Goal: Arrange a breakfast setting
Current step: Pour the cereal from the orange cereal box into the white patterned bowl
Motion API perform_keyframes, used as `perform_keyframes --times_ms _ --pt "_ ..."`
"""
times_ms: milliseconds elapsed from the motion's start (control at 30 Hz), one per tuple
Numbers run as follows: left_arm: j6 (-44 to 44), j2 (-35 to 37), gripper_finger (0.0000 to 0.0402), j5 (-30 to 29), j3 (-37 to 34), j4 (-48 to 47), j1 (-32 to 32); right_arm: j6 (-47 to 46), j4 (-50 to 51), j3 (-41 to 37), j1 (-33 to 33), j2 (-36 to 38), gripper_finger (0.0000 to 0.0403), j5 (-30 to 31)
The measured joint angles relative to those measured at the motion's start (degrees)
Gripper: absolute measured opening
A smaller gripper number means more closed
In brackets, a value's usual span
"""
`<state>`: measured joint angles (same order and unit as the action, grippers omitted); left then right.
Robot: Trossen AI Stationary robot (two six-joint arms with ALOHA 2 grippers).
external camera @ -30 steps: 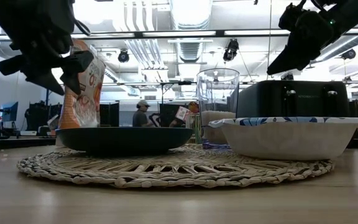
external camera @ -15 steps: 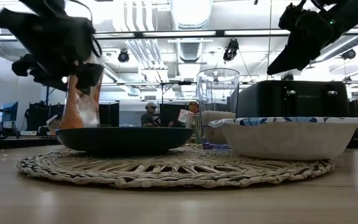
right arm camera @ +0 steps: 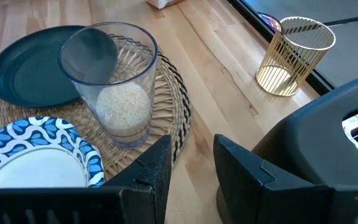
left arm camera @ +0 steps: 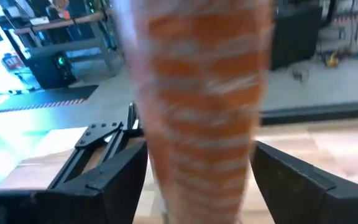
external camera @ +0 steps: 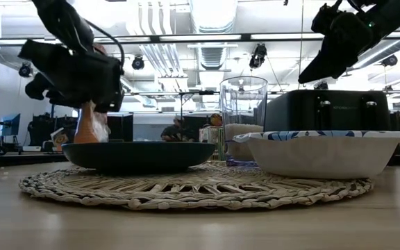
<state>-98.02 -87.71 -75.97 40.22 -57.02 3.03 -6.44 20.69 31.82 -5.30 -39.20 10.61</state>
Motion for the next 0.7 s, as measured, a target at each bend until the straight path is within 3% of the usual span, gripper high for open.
perform_keyframes --times_ms 200,467,700 --pt "-4.48 -4.58 0.0237 -1.40 -0.51 0.06 1.33 0.00 0.00 0.02 0.00 0.00 0.0112 -0.02" --pt "-3.19 -9.59 0.0191 -1.73 -0.51 0.01 3.99 0.00 0.01 0.02 0.00 0.00 0.0112 -0.01" --pt "-4.61 -9.16 0.0105 -1.31 -0.51 0.01 4.15 0.00 0.00 0.02 0.00 0.00 0.0112 0.00"
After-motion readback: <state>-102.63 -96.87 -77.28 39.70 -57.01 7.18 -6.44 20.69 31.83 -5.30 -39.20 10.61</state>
